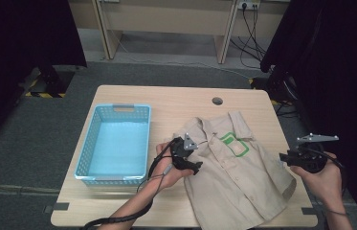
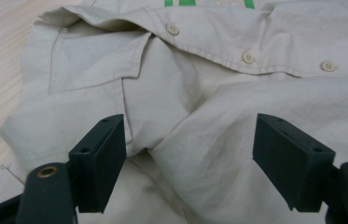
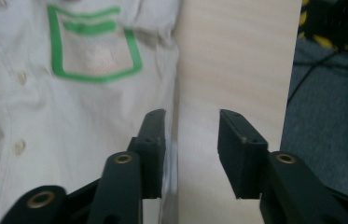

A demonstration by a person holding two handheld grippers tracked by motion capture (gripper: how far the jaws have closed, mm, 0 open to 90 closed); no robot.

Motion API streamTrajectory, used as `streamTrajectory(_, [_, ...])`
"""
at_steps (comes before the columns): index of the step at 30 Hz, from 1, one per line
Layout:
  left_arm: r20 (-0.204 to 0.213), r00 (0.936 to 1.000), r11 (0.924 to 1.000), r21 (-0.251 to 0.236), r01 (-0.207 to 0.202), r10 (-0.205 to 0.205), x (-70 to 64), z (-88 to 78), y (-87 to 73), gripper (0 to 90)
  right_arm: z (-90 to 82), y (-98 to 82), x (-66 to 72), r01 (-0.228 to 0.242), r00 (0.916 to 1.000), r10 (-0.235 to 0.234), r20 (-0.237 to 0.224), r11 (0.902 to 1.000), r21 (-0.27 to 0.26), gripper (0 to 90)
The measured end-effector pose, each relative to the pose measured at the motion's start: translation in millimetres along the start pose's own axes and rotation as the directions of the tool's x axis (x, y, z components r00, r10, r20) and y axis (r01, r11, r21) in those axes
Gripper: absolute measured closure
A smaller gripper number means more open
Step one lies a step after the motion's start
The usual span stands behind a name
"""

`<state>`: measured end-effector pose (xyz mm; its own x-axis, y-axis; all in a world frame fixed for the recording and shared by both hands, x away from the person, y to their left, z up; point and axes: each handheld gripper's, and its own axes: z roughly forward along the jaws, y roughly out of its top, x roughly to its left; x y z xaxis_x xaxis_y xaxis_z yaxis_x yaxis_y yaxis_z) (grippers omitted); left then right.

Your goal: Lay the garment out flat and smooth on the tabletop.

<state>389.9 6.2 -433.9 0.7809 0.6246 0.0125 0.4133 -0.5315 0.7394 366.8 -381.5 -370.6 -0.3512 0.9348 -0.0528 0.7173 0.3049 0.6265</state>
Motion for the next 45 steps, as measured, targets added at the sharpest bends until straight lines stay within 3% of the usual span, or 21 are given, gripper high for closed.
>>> streamTrajectory(2, [0.002, 1.0000, 1.0000, 0.003, 0.008, -0.008, -2.1, 1.4, -3.2, 26.4, 2.4, 10.4, 2.8, 0.032, 0.9995, -0.032, 0.004, 0.9994, -0.016, 57.9])
streamTrajectory(6, [0.011, 0.9999, 0.9999, 0.013, -0.002, 0.002, -7.8, 6.3, -8.1, 27.6, 7.4, 35.3, -2.1, 0.030, 0.9995, -0.030, 0.011, 0.9979, -0.057, 57.8])
streamTrajectory(9, [0.018, 0.9998, 1.0000, 0.009, -0.003, 0.003, -11.6, 8.3, -8.8, 27.9, 33.5, 48.3, -3.7, 0.045, 0.9989, -0.045, -0.017, 0.9988, 0.021, 57.9])
streamTrajectory(13, [0.020, 0.9996, 0.9998, 0.011, -0.018, 0.018, -14.9, 9.3, -10.6, 29.0, 73.3, 55.4, -9.3, 0.058, 0.9978, -0.054, -0.038, 0.9915, 0.116, 57.8])
streamTrajectory(17, [0.013, 0.9995, 0.9994, 0.021, -0.029, 0.029, -16.9, 12.3, -12.5, 30.1, 100.7, 58.1, -13.3, 0.062, 0.9970, -0.054, -0.056, 0.9853, 0.159, 57.4])
streamTrajectory(21, [0.009, 0.9994, 0.9990, 0.029, -0.033, 0.033, -18.3, 15.7, -13.0, 31.0, 116.2, 59.0, -15.0, 0.052, 0.9955, -0.037, -0.087, 0.9830, 0.176, 57.1])
streamTrajectory(30, [-0.014, 0.9993, 0.9982, 0.048, -0.035, 0.036, -19.8, 19.8, -12.7, 38.7, 130.7, 59.8, -10.3, 0.078, 0.9917, -0.056, -0.115, 0.9790, 0.188, 60.0])
streamTrajectory(36, [-0.025, 0.9981, 0.9965, 0.064, -0.054, 0.056, -20.0, 23.4, -12.4, 47.8, 138.1, 60.0, -6.1, 0.099, 0.9881, -0.073, -0.135, 0.9753, 0.198, 74.8])
streamTrajectory(40, [-0.031, 0.9966, 0.9942, 0.078, -0.074, 0.077, -21.7, 26.3, -11.5, 55.2, 138.2, 59.4, -5.4, 0.057, 0.9906, -0.028, -0.134, 0.9745, 0.217, 86.0])
streamTrajectory(45, [-0.044, 0.9944, 0.9911, 0.097, -0.091, 0.096, -21.0, 30.2, -8.9, 66.2, 127.8, 55.1, -11.4, -0.020, 0.9897, 0.046, -0.136, 0.9815, 0.191, 87.1])
